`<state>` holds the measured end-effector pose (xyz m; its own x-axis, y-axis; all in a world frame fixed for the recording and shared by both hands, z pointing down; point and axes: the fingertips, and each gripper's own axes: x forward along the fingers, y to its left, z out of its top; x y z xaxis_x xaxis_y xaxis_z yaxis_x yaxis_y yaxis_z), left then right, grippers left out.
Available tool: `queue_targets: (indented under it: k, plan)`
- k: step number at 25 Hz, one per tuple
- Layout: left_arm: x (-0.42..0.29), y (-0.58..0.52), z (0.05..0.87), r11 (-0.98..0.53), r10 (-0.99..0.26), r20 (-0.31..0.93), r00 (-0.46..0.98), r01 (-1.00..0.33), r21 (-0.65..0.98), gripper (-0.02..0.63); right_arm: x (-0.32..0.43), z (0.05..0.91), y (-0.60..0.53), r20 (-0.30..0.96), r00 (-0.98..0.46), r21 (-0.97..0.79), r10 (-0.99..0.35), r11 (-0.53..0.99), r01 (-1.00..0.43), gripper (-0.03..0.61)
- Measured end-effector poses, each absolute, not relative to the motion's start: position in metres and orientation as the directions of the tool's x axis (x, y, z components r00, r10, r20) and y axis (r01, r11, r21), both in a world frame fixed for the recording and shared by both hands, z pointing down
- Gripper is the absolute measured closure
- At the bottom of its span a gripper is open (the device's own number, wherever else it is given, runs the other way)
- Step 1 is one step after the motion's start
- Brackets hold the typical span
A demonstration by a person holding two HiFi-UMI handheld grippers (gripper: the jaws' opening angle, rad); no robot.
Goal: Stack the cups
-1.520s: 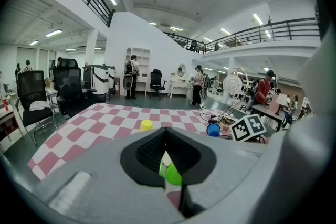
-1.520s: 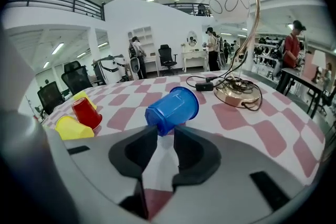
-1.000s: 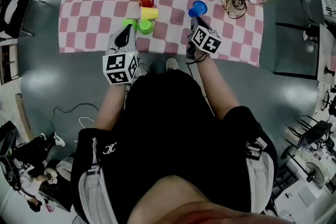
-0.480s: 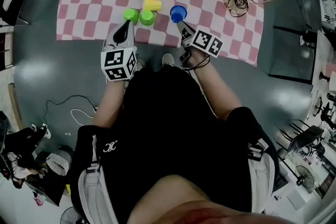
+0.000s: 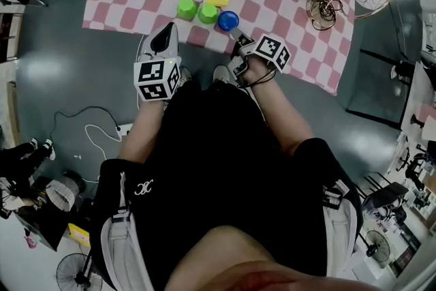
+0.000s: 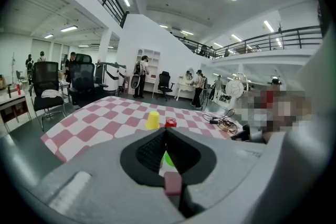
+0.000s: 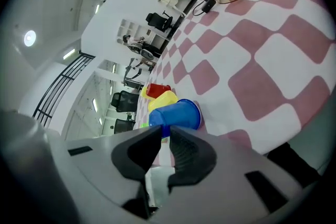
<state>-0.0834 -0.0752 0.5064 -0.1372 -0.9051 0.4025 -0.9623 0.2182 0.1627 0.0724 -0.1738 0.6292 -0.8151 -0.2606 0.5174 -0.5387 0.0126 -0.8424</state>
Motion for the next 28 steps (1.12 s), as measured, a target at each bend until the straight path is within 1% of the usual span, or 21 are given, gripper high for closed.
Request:
queue_targets:
  k: [5, 15, 19, 24, 28]
  plan:
    - [-0.088, -0.068, 0.507, 0.235, -0.902, 0.404, -0.153, -0.959, 0.161, 0.598, 0.070, 0.639, -0.178, 0.532, -0.803, -0.842, -0.268, -0.067, -0.536, 0.526]
    - [-0.089, -0.077, 0.507, 0.225, -0.902, 0.407, -0.147, -0.962, 0.152, 0.598, 0.072, 0.646, -0.191, 0.551, -0.778, -0.832, -0.302, -0.124, -0.541, 0.526]
    - [-0.087, -0.079, 0.508, 0.218, -0.901, 0.410, -0.139, -0.964, 0.150, 0.598, 0.072, 0.644, -0.197, 0.553, -0.767, -0.826, -0.325, -0.098, -0.555, 0.524]
    - [-0.085, -0.082, 0.507, 0.207, -0.902, 0.412, -0.130, -0.967, 0.149, 0.598, 0.070, 0.642, -0.197, 0.566, -0.759, -0.808, -0.322, -0.034, -0.589, 0.522]
    - [-0.086, -0.084, 0.508, 0.199, -0.902, 0.413, -0.122, -0.969, 0.148, 0.598, 0.069, 0.640, -0.201, 0.592, -0.732, -0.762, -0.337, 0.061, -0.644, 0.520]
